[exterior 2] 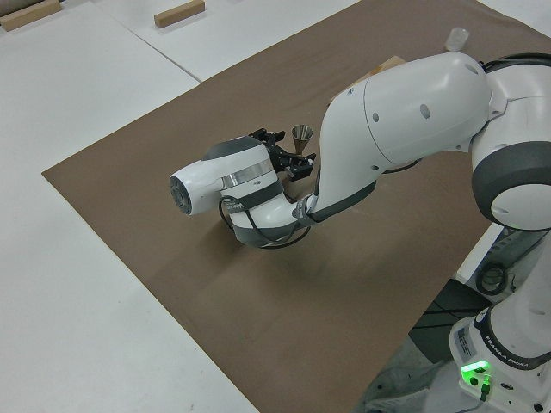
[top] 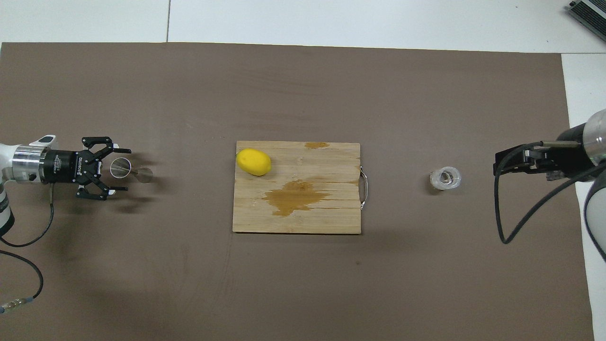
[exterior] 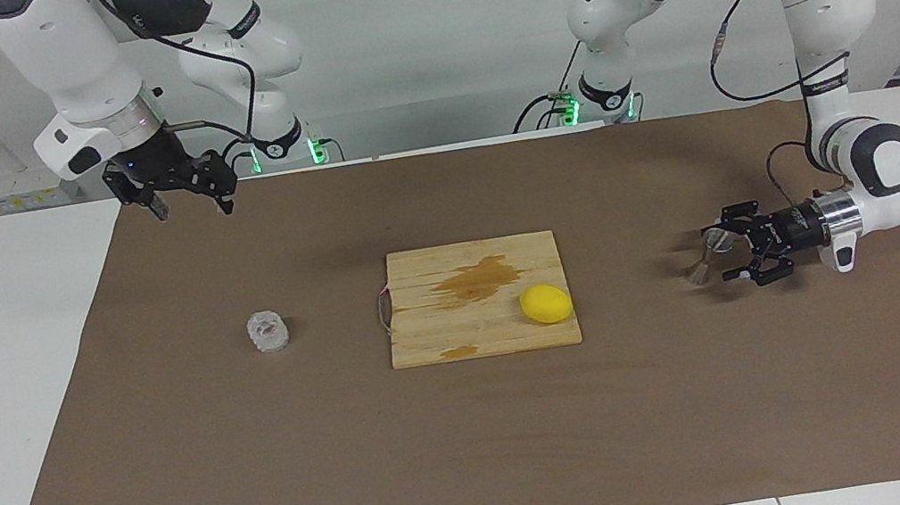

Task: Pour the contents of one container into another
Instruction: 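Close the left gripper around the small metal cup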

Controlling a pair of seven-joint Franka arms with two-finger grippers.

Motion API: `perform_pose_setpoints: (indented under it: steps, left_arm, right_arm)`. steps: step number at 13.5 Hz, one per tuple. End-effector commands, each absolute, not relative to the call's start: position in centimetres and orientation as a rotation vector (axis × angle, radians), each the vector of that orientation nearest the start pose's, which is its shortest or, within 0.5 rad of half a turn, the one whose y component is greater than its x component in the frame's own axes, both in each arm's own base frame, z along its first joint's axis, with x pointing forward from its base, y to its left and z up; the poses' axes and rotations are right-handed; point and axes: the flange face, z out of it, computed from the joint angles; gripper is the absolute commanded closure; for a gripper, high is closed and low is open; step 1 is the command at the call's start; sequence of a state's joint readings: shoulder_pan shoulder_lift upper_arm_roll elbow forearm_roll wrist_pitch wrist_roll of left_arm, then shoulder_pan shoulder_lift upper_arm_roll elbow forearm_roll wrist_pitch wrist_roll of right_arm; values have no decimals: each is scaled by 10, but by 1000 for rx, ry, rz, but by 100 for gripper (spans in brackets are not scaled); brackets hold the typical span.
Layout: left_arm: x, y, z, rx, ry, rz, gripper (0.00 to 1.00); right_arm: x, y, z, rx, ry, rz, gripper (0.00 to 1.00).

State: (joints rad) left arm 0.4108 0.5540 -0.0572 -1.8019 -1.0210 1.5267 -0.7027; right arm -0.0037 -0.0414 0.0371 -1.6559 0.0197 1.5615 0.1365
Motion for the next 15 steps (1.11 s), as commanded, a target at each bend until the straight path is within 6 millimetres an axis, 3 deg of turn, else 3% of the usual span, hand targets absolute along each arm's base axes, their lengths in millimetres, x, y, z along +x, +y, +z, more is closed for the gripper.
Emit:
perform_pose_setpoints:
  steps: [1, 3, 5, 9, 15]
  left_arm:
    - [575, 116, 246, 1483, 1351, -1096, 0]
    - [576, 116, 246, 1483, 1350, -1096, 0]
    - [575, 116, 246, 1482, 1347, -1099, 16]
    - [575, 115, 246, 1483, 1343, -1102, 18]
    - [574, 117, 241, 1472, 1346, -1111, 35]
  right_arm:
    - [532, 19, 607, -3102, 190, 84, 0]
    - [532, 19, 607, -3102, 190, 84, 0]
    - [532, 19, 607, -3102, 190, 83, 0]
    - [532, 19, 607, -3102, 190, 84, 0]
    - [532, 19, 607, -3102, 190, 84, 0]
